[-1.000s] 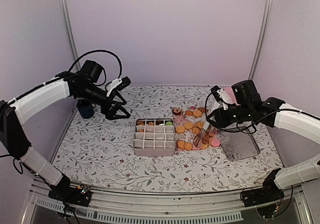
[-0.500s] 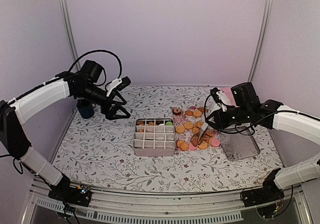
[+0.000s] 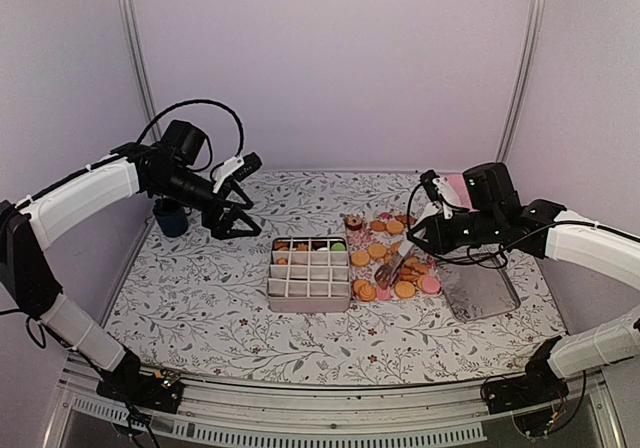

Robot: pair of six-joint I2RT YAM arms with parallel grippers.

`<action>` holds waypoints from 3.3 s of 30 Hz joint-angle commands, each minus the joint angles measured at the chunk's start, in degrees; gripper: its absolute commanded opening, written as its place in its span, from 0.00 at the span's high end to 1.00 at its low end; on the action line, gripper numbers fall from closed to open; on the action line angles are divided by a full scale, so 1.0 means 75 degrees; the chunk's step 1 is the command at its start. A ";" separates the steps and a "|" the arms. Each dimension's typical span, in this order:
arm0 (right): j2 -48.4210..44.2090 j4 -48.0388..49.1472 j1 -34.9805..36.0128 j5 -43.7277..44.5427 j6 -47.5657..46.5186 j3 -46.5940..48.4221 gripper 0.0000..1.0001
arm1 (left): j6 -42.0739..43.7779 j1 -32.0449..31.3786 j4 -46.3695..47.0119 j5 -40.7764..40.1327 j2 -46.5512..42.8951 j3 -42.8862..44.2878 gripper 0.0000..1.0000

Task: Pack the cookies
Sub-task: Pick up the fake cookies from the plate, then place the fake cookies in the empty pocket of the box.

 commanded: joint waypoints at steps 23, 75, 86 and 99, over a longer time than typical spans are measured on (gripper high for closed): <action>0.0082 0.0500 -0.0029 -0.0017 0.0193 -0.0081 0.77 | 0.0065 0.0064 0.0106 0.0015 -0.0022 0.0059 0.01; 0.3767 0.1138 0.1720 0.0586 -0.1781 0.3962 0.98 | 0.0128 0.1201 0.1006 -0.0087 0.0343 -0.2246 0.01; 0.3670 0.1176 0.1719 0.0478 -0.1809 0.3887 0.85 | 0.0355 0.1212 0.0743 -0.0022 0.0249 -0.2079 0.01; 0.3477 0.1157 0.1707 0.0534 -0.1808 0.3888 0.70 | 0.0457 0.1205 0.0604 -0.0092 0.0293 -0.1850 0.01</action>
